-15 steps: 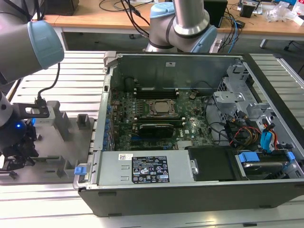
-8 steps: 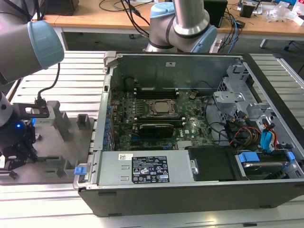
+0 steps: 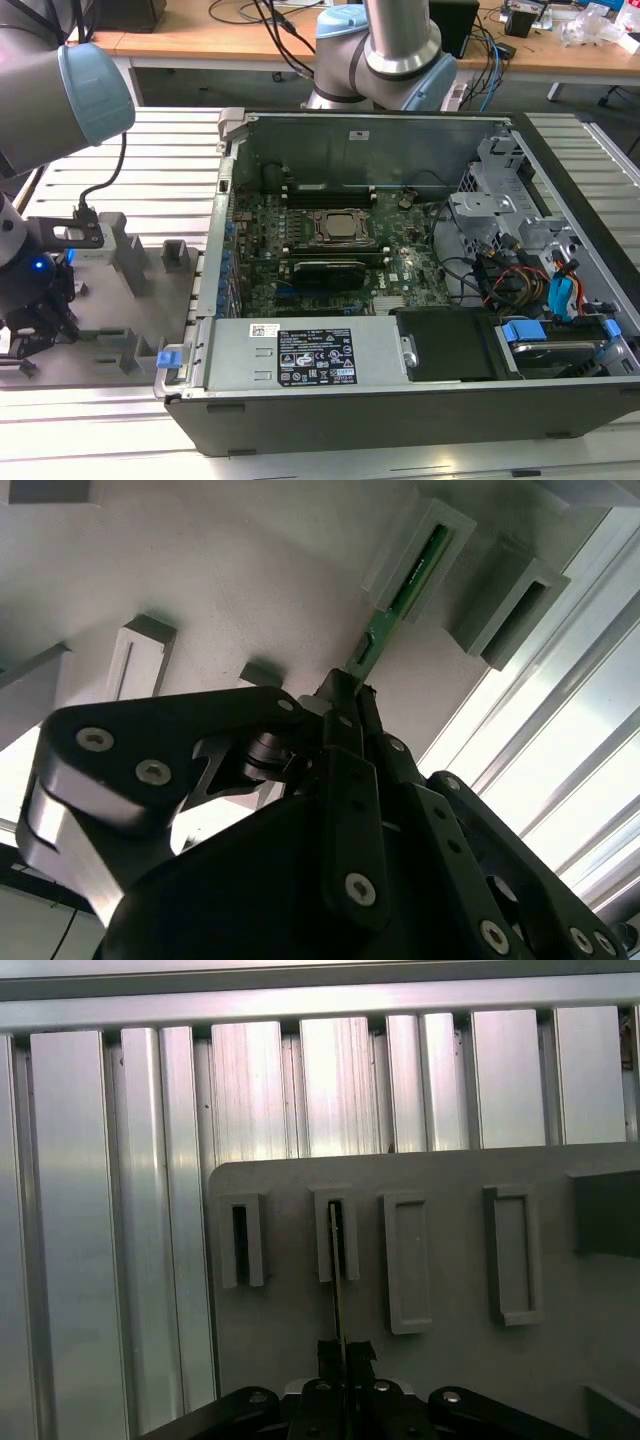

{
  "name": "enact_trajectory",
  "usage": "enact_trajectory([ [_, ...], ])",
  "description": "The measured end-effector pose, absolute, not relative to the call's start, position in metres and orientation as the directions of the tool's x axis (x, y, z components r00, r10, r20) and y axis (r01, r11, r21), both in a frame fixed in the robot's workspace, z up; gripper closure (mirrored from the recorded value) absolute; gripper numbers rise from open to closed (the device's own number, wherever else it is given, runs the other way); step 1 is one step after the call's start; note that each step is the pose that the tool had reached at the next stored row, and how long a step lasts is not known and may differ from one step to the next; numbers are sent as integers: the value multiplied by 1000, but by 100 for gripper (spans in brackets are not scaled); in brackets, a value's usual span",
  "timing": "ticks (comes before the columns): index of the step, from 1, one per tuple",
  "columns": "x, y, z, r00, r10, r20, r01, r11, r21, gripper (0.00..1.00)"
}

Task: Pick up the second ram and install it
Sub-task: 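Pick up the second ram and move it above second insertion slot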

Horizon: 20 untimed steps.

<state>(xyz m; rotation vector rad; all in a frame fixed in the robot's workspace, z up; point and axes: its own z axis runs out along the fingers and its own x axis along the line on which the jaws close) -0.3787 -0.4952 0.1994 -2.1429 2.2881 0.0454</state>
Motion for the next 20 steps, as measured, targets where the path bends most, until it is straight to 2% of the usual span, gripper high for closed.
enact_trajectory([
  [9, -379, -495, 200, -66, -998, -25, -998, 65, 16, 86],
  [20, -379, -494, 221, -66, -998, -24, -998, 65, 17, 86],
])
